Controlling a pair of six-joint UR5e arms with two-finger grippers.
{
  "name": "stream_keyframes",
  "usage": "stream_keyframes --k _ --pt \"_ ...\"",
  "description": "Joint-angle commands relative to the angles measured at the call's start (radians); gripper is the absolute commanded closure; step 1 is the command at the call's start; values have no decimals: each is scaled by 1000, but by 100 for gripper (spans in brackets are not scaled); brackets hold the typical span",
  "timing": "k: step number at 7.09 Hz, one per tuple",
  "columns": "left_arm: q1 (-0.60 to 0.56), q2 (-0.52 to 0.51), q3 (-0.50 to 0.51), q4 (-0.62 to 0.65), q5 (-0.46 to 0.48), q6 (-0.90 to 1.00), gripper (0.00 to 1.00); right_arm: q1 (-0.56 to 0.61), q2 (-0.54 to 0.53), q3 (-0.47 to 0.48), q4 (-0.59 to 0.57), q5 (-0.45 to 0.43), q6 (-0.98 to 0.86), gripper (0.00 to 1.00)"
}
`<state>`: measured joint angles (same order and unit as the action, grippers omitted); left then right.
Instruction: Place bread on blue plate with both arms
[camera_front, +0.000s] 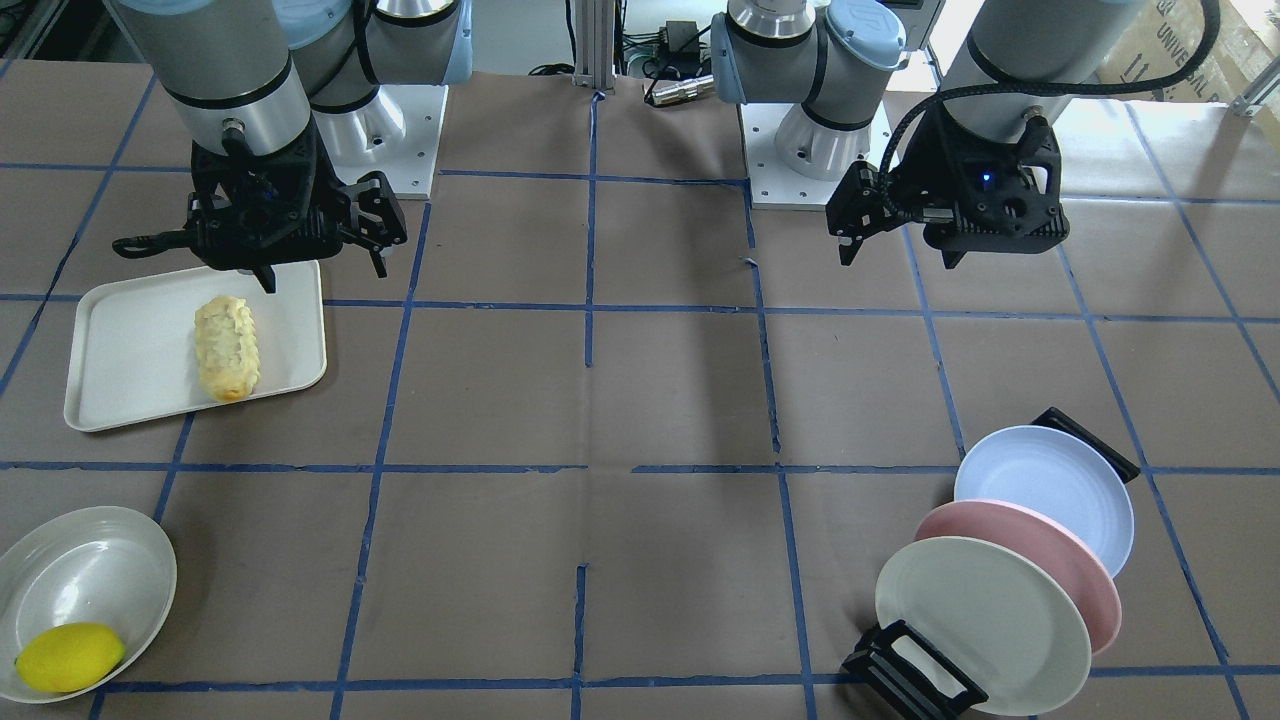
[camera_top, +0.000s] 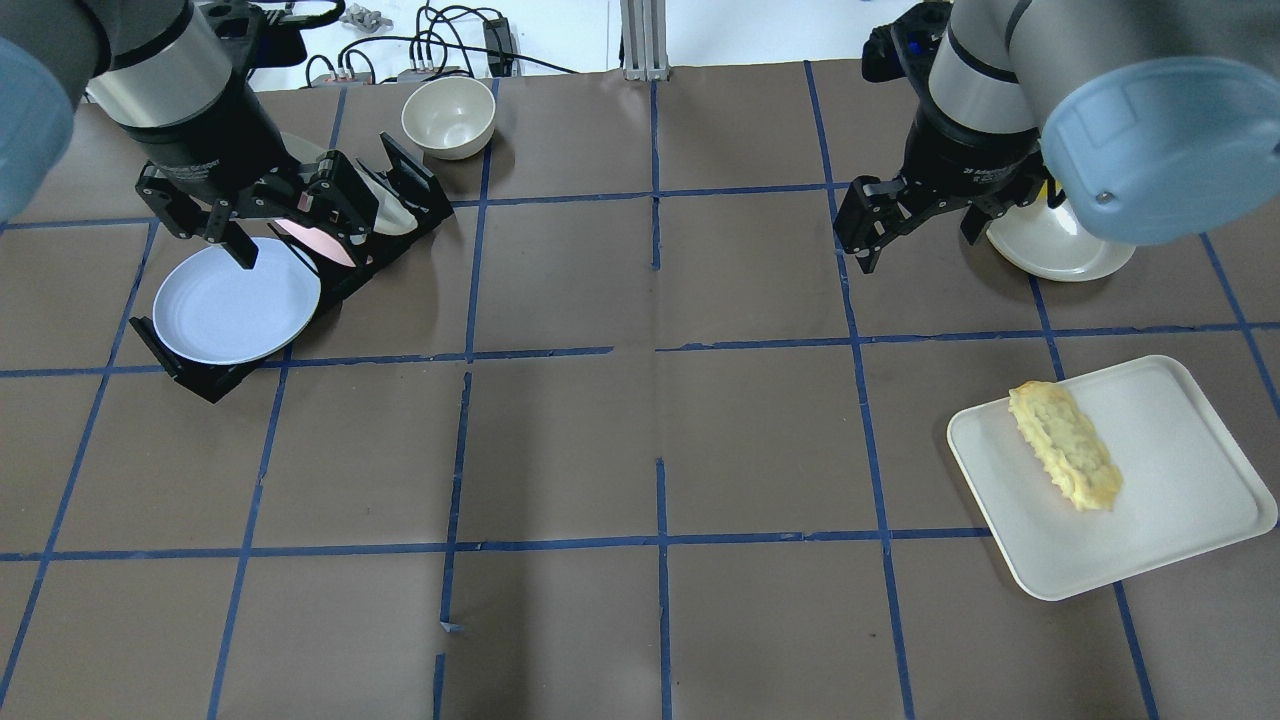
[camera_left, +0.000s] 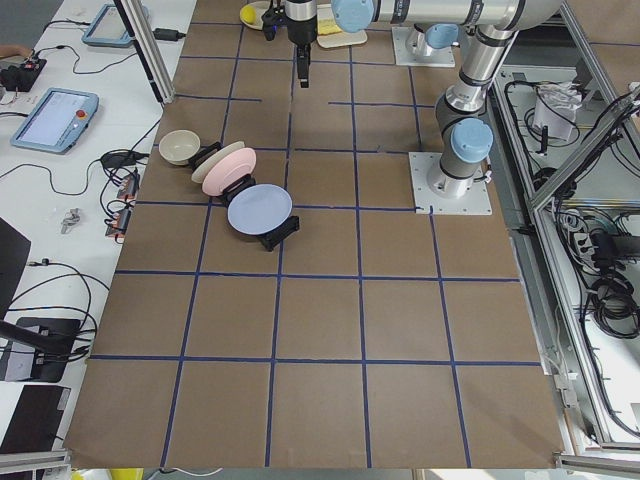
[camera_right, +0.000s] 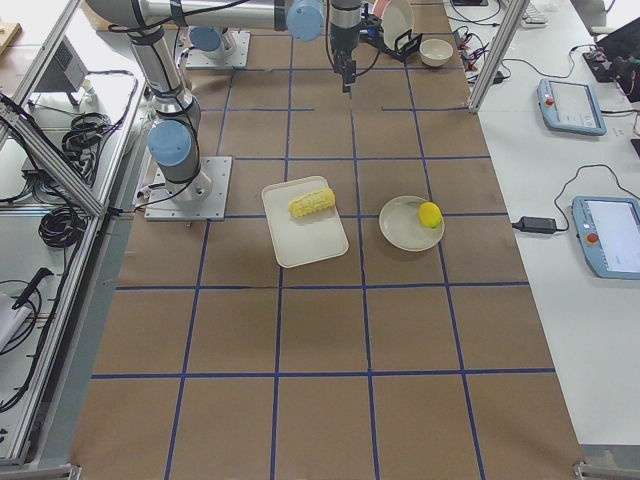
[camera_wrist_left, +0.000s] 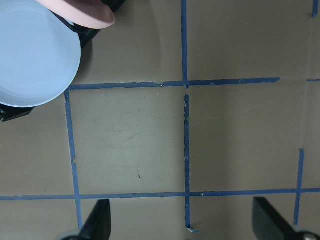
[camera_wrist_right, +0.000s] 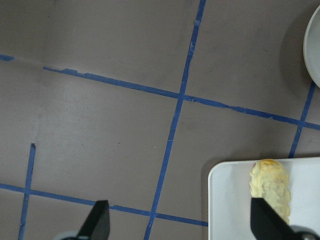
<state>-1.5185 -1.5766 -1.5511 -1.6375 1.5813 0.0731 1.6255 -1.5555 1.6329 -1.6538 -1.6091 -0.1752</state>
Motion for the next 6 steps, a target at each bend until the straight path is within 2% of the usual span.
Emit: stream_keyframes --k 1,2,4,5,6 --pt "-3 -2 -3 8 0 4 0 1 2 2 -3 -2 -1 0" --pt "21 0 5 13 2 32 0 -16 15 24 -10 -2 -21 1" --pt "223 -70 61 4 -12 253 0 -123 22 118 -36 -17 -148 1" --pt "291 -116 103 2 -12 343 0 -201 22 172 -96 -18 -230 1" --pt "325 -182 150 13 -9 443 0 -267 23 249 -213 -17 -386 1"
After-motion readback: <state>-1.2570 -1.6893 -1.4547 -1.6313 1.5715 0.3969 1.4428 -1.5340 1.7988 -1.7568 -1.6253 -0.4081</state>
